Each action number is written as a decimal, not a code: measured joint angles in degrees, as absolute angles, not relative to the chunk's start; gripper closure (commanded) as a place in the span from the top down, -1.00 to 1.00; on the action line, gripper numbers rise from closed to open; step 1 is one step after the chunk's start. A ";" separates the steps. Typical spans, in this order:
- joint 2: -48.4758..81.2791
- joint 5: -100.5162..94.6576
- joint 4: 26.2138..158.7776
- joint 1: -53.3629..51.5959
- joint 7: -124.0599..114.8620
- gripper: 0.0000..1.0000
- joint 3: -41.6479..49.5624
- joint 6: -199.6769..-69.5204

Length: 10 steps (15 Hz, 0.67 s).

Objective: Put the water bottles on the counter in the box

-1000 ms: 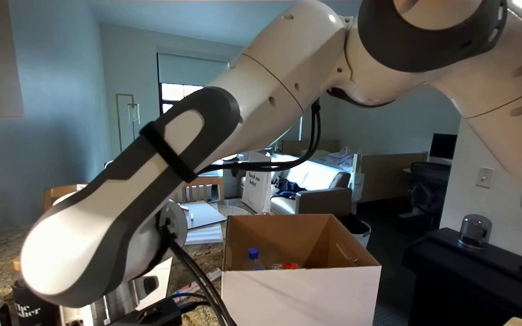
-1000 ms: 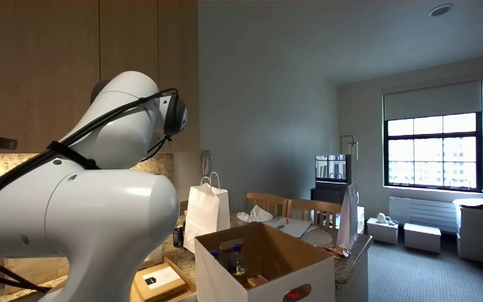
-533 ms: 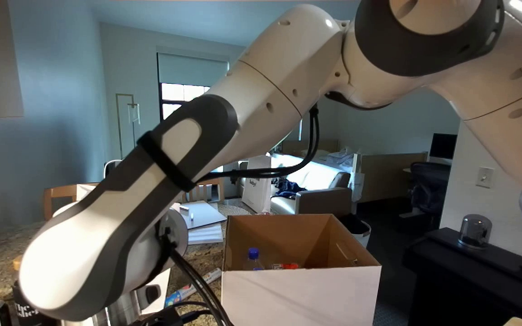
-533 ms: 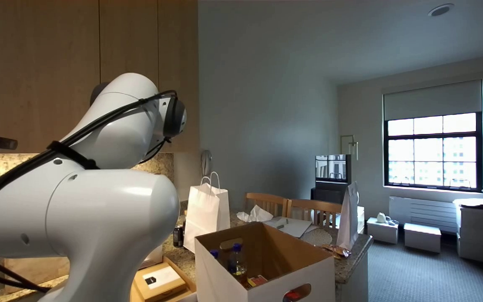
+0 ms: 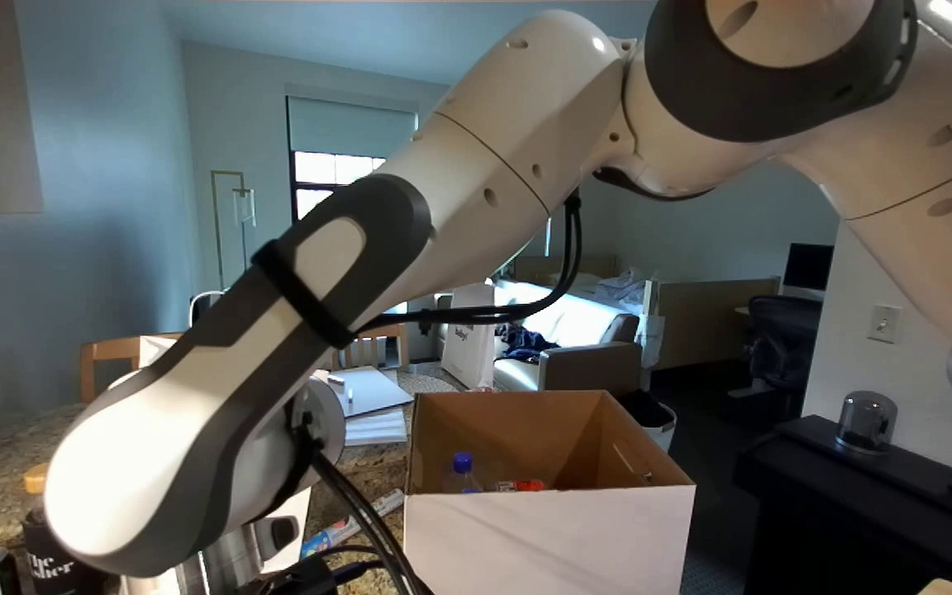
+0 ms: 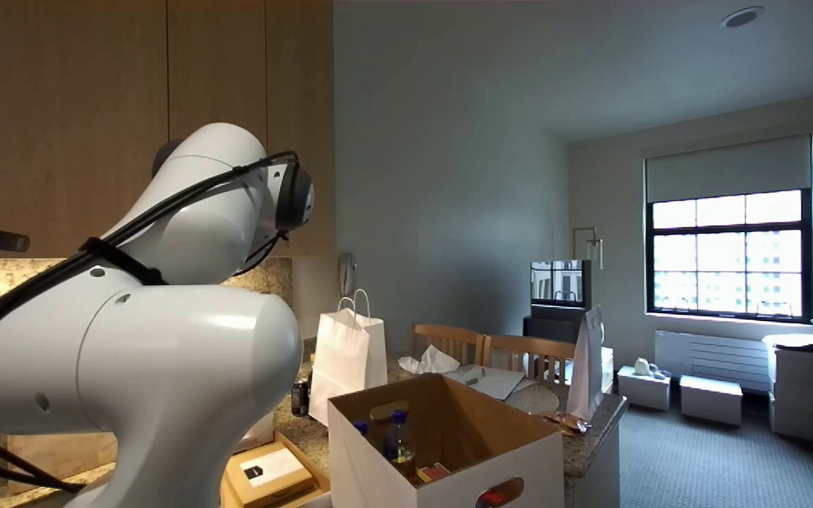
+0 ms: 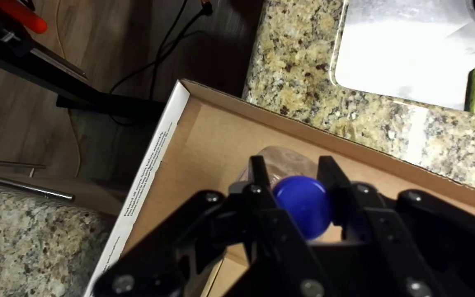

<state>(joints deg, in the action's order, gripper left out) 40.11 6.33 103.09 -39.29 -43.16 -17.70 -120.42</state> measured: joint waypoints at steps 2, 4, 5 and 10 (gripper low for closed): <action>39.38 7.00 102.74 -39.12 -43.16 -0.69 -17.46 -117.75; 36.80 9.16 102.31 -38.58 -43.16 -0.72 -17.45 -112.50; 34.79 10.01 102.15 -38.22 -43.16 -0.72 -17.43 -109.77; 21.89 13.03 102.16 -35.48 -47.87 -0.72 -15.76 -104.13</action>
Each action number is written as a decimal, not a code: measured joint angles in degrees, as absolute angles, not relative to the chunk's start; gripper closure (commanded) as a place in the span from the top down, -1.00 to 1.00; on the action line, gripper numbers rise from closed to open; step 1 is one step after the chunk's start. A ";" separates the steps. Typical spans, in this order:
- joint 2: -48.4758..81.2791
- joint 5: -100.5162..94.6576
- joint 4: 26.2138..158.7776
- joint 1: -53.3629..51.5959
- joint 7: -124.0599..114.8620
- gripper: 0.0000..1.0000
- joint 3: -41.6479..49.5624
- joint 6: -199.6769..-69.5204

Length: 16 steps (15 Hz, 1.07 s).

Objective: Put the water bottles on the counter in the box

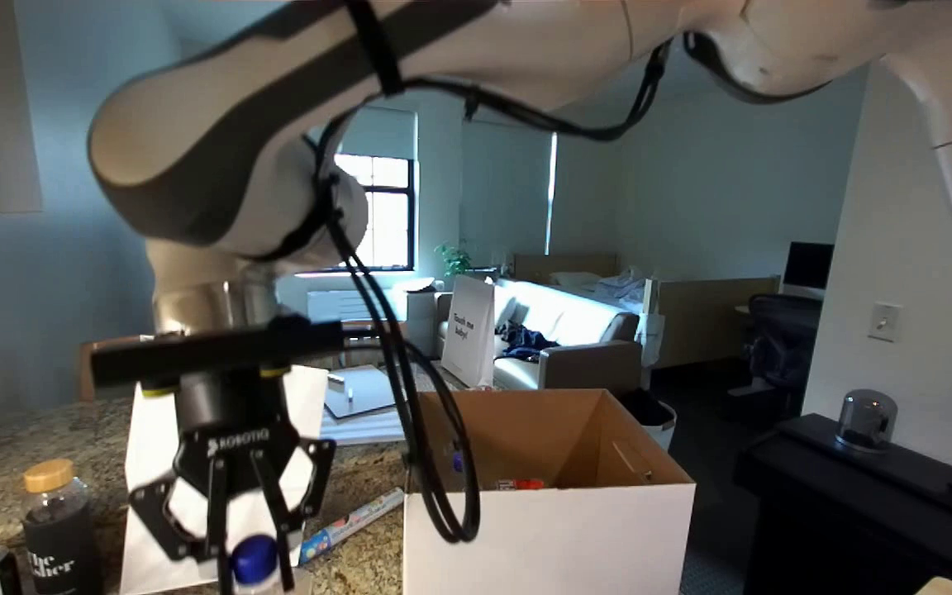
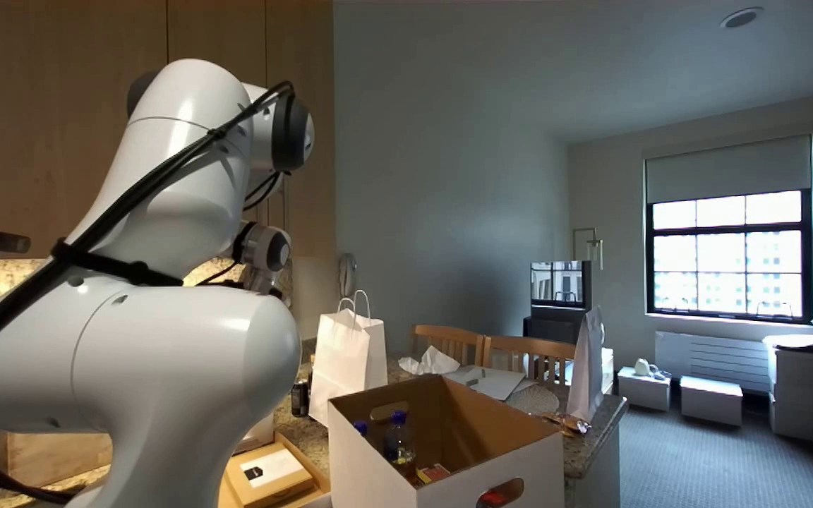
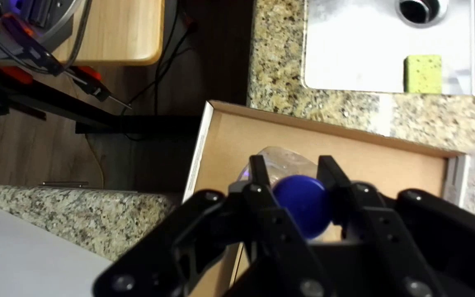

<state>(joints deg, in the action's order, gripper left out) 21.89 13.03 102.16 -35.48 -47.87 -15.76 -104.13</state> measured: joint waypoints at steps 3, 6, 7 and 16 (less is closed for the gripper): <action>14.76 16.40 102.37 -30.81 -48.30 -0.71 -14.78 -104.12; 8.90 19.82 102.52 -24.46 -48.29 -0.72 -13.43 -104.03; 7.21 20.95 102.59 -22.35 -48.29 -0.72 -12.73 -103.98; -6.80 28.04 111.12 -4.88 -48.22 -0.72 -1.35 -104.03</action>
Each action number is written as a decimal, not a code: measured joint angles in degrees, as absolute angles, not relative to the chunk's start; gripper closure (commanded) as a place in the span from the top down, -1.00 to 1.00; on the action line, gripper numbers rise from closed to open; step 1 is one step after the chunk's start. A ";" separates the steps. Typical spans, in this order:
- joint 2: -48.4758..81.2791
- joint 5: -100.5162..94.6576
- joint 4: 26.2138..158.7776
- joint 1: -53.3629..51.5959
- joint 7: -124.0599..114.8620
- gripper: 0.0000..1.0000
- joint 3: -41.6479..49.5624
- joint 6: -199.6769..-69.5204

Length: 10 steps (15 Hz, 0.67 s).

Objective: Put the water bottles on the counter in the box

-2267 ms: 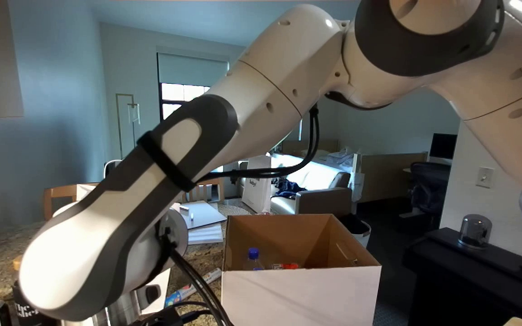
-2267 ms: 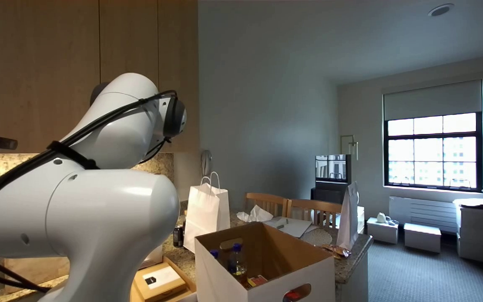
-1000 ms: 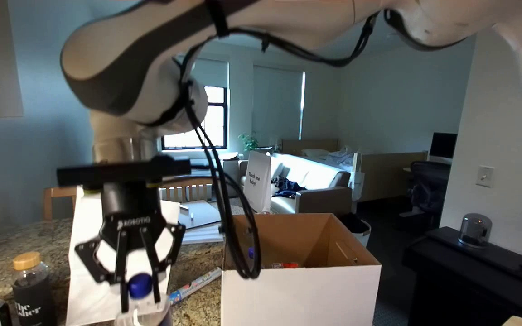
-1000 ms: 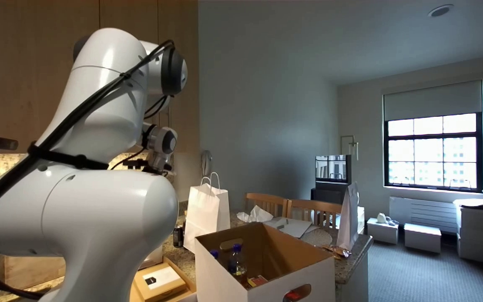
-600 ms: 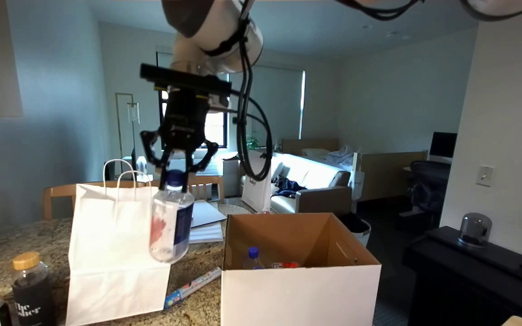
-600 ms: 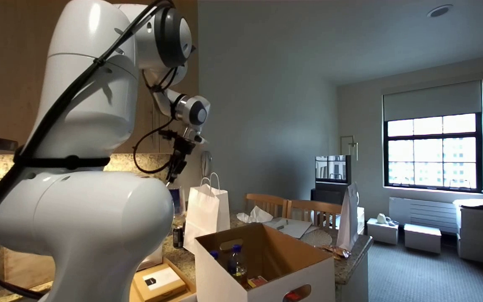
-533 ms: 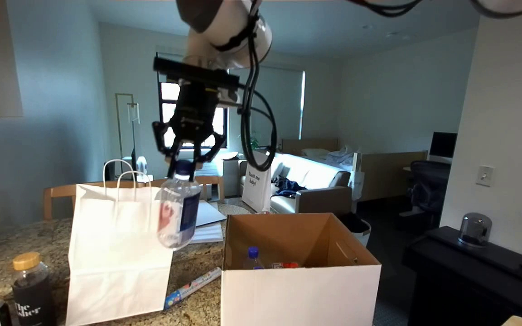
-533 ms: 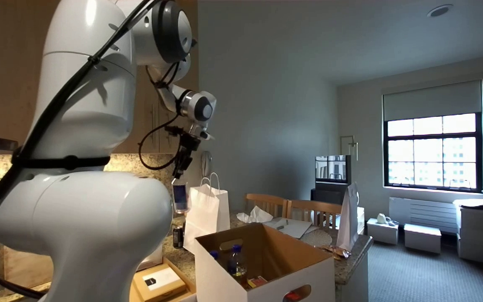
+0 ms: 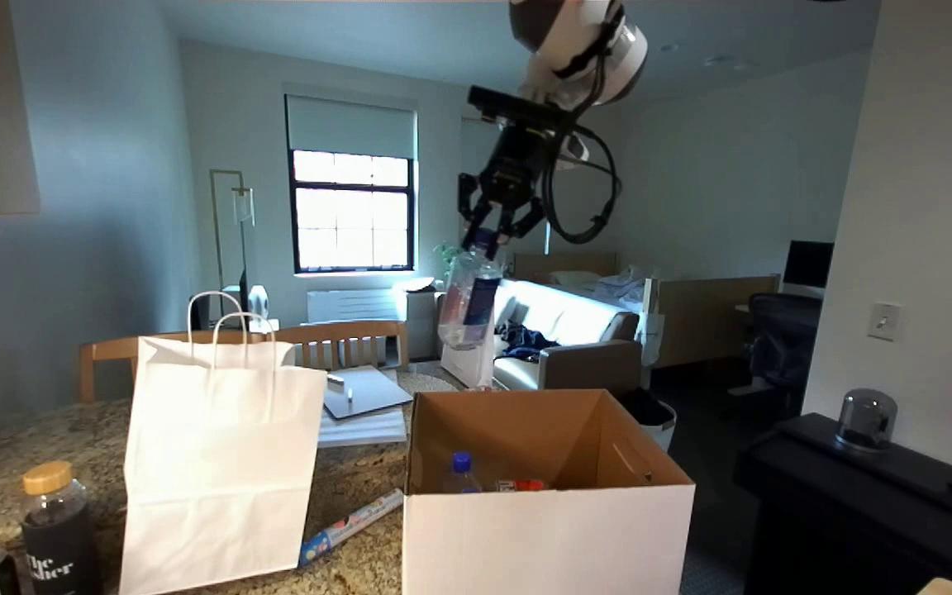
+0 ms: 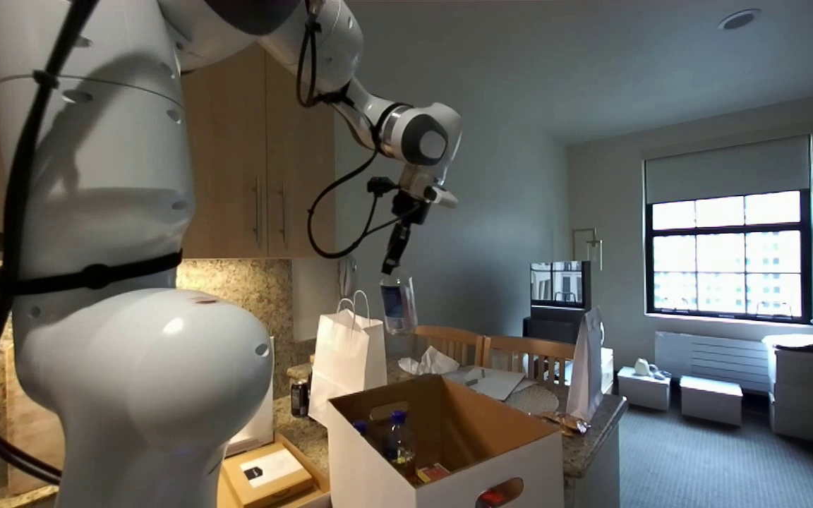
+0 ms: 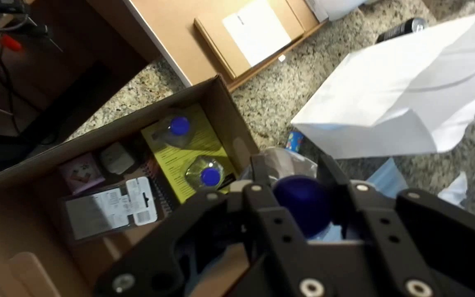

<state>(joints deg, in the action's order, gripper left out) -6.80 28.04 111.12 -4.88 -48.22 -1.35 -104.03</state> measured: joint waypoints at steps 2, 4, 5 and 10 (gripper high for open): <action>-9.53 28.08 115.74 -1.27 -48.22 -0.72 1.52 -104.93; -11.33 28.08 121.44 1.91 -48.22 -0.73 3.78 -108.38; -11.71 28.37 124.75 3.28 -48.22 -0.73 4.68 -111.17; -7.01 40.98 137.36 4.83 -47.56 -0.72 5.80 -126.73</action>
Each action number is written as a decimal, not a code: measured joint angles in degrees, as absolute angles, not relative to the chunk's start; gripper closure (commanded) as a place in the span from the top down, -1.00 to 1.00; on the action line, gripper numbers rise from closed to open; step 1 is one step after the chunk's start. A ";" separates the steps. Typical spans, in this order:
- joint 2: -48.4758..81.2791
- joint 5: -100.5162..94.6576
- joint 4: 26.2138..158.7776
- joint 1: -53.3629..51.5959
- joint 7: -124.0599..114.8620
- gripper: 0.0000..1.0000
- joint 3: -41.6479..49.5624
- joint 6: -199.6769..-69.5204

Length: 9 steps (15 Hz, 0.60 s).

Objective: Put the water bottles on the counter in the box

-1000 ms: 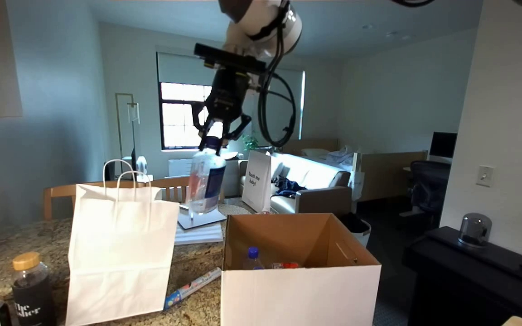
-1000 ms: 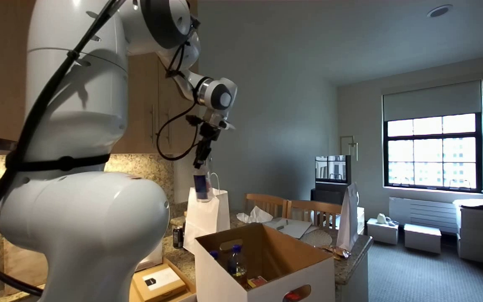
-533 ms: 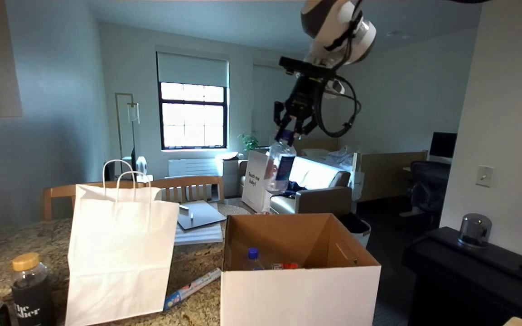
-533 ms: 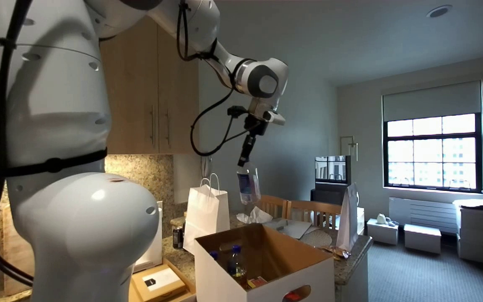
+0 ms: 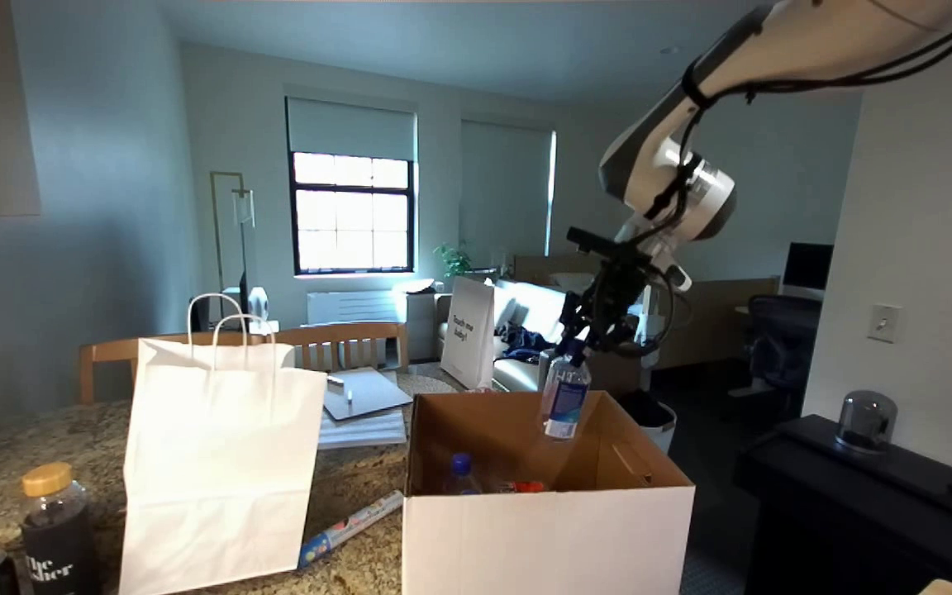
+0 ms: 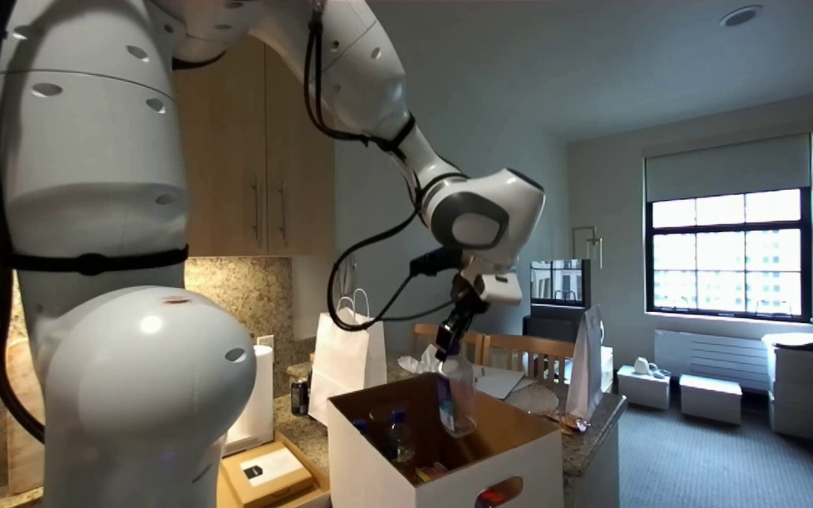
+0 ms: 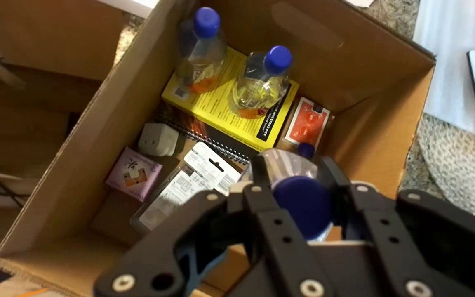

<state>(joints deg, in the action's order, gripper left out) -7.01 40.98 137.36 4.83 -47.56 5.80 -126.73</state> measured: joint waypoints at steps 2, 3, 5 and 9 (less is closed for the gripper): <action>-2.56 50.19 138.85 3.81 -44.80 -0.71 4.97 -132.60; -0.32 53.85 138.77 3.18 -43.68 -0.72 4.41 -134.94; 3.81 57.34 137.93 2.06 -43.21 -0.73 3.14 -138.92; 10.79 57.37 135.71 0.58 -44.57 -0.73 2.24 -140.93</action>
